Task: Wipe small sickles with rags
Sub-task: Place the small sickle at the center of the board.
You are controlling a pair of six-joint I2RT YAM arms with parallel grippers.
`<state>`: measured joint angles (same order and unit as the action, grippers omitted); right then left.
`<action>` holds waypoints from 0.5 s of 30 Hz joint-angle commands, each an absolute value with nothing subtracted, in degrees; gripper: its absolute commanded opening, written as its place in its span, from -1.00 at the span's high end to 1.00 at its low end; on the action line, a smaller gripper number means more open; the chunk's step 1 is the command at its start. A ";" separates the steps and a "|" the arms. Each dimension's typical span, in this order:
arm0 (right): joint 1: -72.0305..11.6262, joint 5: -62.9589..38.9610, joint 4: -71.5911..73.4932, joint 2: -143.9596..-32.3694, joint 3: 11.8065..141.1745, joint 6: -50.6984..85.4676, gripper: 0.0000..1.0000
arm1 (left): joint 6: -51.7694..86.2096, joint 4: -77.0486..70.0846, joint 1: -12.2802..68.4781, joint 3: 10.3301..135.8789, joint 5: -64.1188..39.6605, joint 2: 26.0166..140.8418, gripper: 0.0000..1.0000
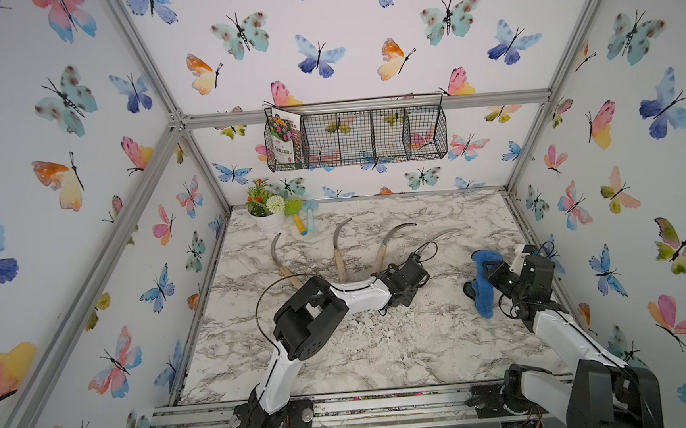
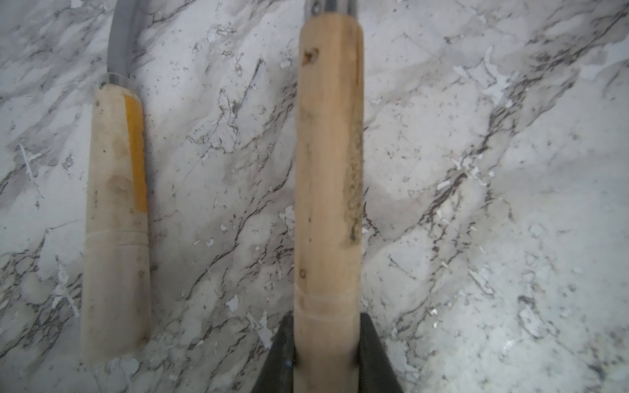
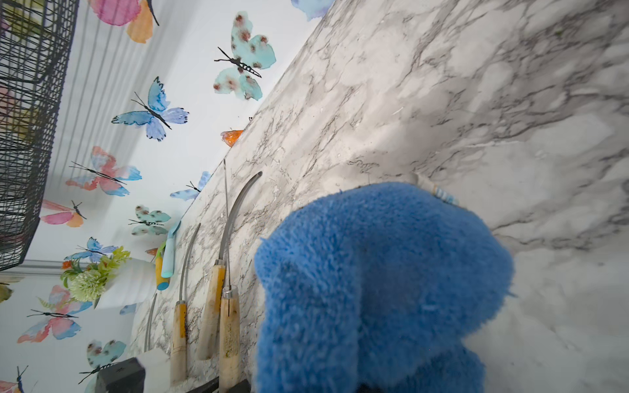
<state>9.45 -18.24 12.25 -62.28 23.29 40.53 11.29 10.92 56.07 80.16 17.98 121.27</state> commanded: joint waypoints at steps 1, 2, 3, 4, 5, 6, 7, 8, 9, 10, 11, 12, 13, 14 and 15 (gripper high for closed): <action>9.76 -16.52 11.09 -62.16 23.92 38.84 0.95 | 9.45 20.68 55.72 80.43 17.52 126.41 0.72; 9.76 -16.57 11.03 -62.21 23.87 38.85 0.95 | 9.32 21.14 55.64 81.02 17.44 126.75 0.70; 9.74 -16.46 10.98 -62.28 23.75 38.76 0.95 | 9.25 21.60 55.56 81.57 17.35 127.14 0.67; 9.73 -16.46 10.99 -62.26 23.68 38.63 0.95 | 9.15 22.11 55.59 82.13 17.46 127.49 0.65; 9.75 -16.41 10.90 -62.20 23.58 38.51 0.96 | 9.15 22.53 55.55 82.66 17.36 127.82 0.60; 9.73 -16.20 10.69 -62.22 23.56 38.41 0.95 | 9.22 22.77 55.55 82.96 17.33 128.02 0.53; 9.76 -16.10 10.51 -62.18 23.61 38.26 0.95 | 9.23 22.85 55.55 83.15 17.13 128.08 0.50; 9.74 -16.00 10.14 -62.27 23.82 38.03 0.95 | 9.27 22.77 55.55 83.22 16.61 127.88 0.44; 9.73 -15.83 9.52 -62.50 24.20 37.61 0.95 | 9.24 22.68 55.55 83.42 16.22 127.80 0.38; 9.74 -15.52 8.94 -62.81 24.64 37.37 0.95 | 9.30 23.00 55.57 83.73 16.10 127.79 0.34; 9.76 -15.60 8.31 -63.45 25.09 37.15 0.96 | 9.37 23.49 55.57 84.30 15.85 127.90 0.30; 9.75 -15.65 7.27 -64.33 25.91 36.73 0.95 | 9.25 24.13 55.58 85.11 15.57 128.18 0.28; 9.73 -15.75 5.83 -65.12 26.83 36.29 0.95 | 9.19 25.07 55.55 86.04 15.38 128.63 0.26; 9.68 -15.56 3.91 -65.92 27.84 35.76 0.96 | 9.14 26.48 55.56 87.43 15.42 129.33 0.25; 9.72 -15.28 3.05 -66.41 28.37 35.42 0.96 | 9.27 28.01 55.55 88.72 15.96 130.09 0.26</action>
<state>9.45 -16.47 7.33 -65.12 25.56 37.65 10.02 18.09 55.90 87.46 17.85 124.64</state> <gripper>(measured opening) 0.130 0.371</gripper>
